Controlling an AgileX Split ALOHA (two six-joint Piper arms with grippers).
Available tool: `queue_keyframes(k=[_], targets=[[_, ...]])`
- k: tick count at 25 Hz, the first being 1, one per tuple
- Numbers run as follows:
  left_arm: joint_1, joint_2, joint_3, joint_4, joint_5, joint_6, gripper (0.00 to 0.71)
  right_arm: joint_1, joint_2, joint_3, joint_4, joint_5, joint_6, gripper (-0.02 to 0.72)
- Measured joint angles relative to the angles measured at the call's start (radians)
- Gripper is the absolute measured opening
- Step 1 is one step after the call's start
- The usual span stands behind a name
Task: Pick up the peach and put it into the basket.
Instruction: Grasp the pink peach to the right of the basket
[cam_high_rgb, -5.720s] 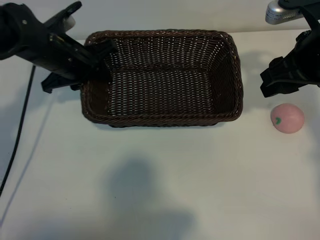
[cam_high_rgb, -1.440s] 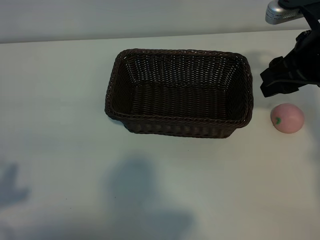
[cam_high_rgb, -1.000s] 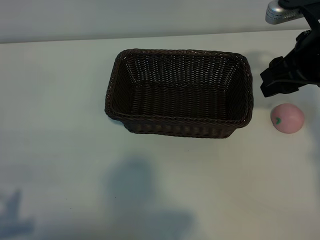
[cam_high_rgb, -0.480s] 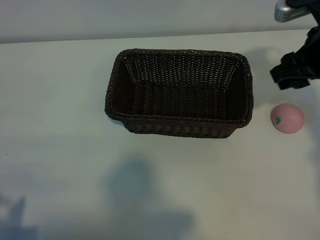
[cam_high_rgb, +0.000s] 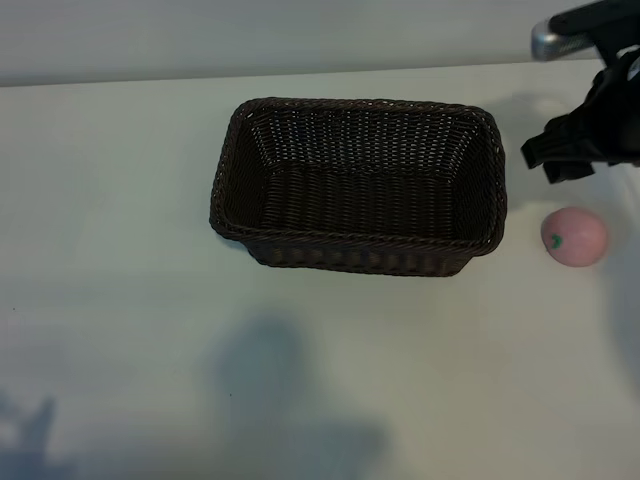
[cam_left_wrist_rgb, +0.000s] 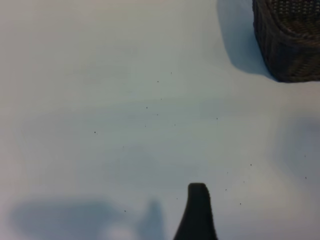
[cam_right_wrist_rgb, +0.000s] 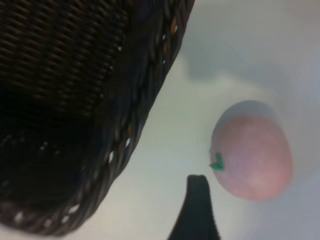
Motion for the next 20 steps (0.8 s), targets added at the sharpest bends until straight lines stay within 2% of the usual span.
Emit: queue_keyframes(k=[5,10,20], targets=[[-0.004,0.0,0.0,0.0,0.0,0.001,0.596,-0.055,0.091,0.0,0.0,-0.06,0.021,0.579],[-0.004,0.0,0.0,0.0,0.0,0.001,0.596,-0.091,0.17,0.0,0.001,-0.067,0.022,0.579],[-0.004,0.0,0.0,0.0,0.0,0.001,0.596,-0.094,0.278,0.0,0.002,-0.067,0.026,0.569]])
